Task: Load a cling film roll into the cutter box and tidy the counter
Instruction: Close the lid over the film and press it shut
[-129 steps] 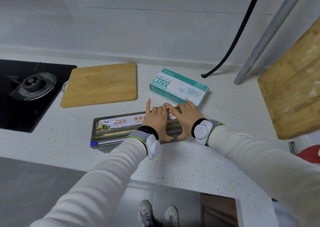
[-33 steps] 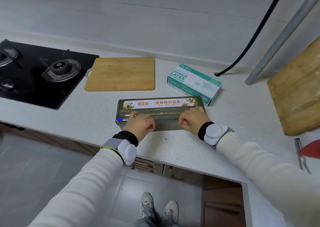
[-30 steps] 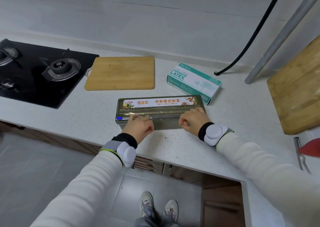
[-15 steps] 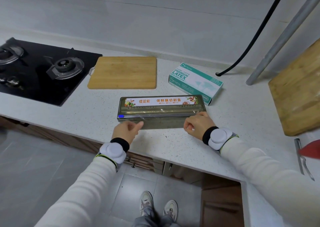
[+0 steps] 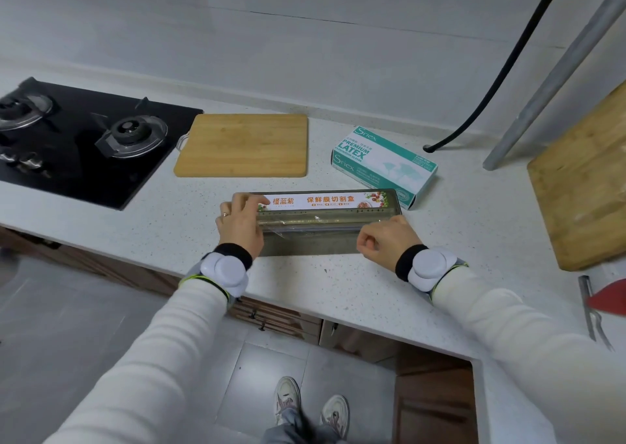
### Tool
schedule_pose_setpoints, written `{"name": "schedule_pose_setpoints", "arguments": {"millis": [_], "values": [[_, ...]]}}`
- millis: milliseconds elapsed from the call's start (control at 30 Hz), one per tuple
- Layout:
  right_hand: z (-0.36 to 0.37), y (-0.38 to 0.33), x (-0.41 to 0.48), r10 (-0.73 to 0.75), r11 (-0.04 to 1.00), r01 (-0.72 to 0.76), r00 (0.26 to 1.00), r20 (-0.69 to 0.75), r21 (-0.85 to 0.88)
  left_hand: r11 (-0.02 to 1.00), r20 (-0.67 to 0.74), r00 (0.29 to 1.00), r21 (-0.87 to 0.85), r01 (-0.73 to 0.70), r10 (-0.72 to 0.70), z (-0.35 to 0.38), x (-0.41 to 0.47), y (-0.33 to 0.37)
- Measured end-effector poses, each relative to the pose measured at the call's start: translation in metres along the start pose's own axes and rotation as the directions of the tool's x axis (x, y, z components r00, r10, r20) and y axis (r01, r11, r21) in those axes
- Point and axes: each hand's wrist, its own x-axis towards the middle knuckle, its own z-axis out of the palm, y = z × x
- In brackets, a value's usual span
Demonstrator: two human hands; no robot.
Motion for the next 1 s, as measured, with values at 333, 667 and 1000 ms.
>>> {"name": "schedule_pose_setpoints", "arguments": {"millis": [333, 667, 1000], "values": [[-0.005, -0.037, 0.035, -0.169, 0.984, 0.173, 0.982, -0.080, 0.044, 0.956, 0.347, 0.927, 0.195, -0.218, 0.141, 0.002, 0.026, -0.014], [0.002, -0.077, 0.057, -0.213, 0.971, 0.211, 0.977, 0.007, 0.114, 0.977, 0.196, 0.968, 0.113, -0.182, 0.157, -0.006, 0.018, -0.038], [0.006, -0.109, 0.067, 0.085, 0.528, -0.399, 0.903, 0.421, 0.750, 0.991, 0.139, 0.982, -0.003, -0.131, 0.130, -0.002, 0.011, -0.057]]}}
